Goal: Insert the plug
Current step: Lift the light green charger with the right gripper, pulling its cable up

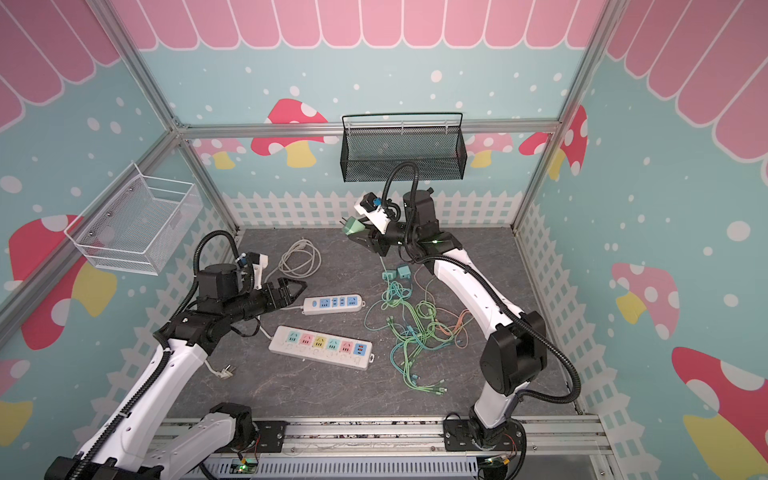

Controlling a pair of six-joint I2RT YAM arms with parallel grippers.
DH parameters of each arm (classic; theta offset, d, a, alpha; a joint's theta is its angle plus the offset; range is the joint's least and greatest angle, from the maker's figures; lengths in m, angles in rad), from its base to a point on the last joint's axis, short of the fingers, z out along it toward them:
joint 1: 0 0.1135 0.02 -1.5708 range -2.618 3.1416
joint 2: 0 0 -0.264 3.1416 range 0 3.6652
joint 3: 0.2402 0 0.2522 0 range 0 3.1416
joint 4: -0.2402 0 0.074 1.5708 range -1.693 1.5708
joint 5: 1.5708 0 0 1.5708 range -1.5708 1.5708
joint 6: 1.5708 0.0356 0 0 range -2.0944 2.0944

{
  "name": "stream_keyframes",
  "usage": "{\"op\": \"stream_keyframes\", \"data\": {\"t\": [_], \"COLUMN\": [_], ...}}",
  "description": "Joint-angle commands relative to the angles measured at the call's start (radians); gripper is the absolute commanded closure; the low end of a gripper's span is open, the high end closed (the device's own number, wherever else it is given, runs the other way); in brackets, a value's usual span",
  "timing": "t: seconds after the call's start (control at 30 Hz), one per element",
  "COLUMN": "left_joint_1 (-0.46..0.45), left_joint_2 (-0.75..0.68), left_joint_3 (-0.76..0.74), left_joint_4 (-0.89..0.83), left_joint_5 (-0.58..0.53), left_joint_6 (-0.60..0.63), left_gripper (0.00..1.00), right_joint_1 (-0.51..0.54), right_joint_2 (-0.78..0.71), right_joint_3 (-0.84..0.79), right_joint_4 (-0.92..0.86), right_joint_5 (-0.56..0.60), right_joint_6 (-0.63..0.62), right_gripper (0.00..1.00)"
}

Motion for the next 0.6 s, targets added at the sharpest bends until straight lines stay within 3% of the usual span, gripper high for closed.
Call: {"op": "stream_keyframes", "data": {"t": [0.0,0.17,0.33,0.57], "left_joint_1": [-0.003,-0.025,-0.134,-0.232], "left_joint_2": [-0.002,0.022,0.103,0.205], "left_joint_3": [-0.009,-0.056,-0.070,-0.026], "left_joint_4": [0.030,0.136,0.263,0.296], "left_joint_5": [0.029,0.052,0.031,-0.047], "left_joint_6": [-0.008,-0.035,-0.047,-0.049], "left_gripper": [0.05,0.12,0.19,0.18], "right_joint_1": [-0.003,-0.011,-0.021,-0.053], "right_joint_2": [-0.069,-0.080,-0.099,-0.164], "right_joint_3": [0.061,0.075,0.074,0.083], "right_joint_4": [0.118,0.138,0.161,0.246], "right_joint_5": [-0.075,-0.022,-0.030,-0.062], "right_joint_6": [0.077,0.131,0.178,0.266], "right_gripper": [0.63,0.62,0.62,0.62]}}
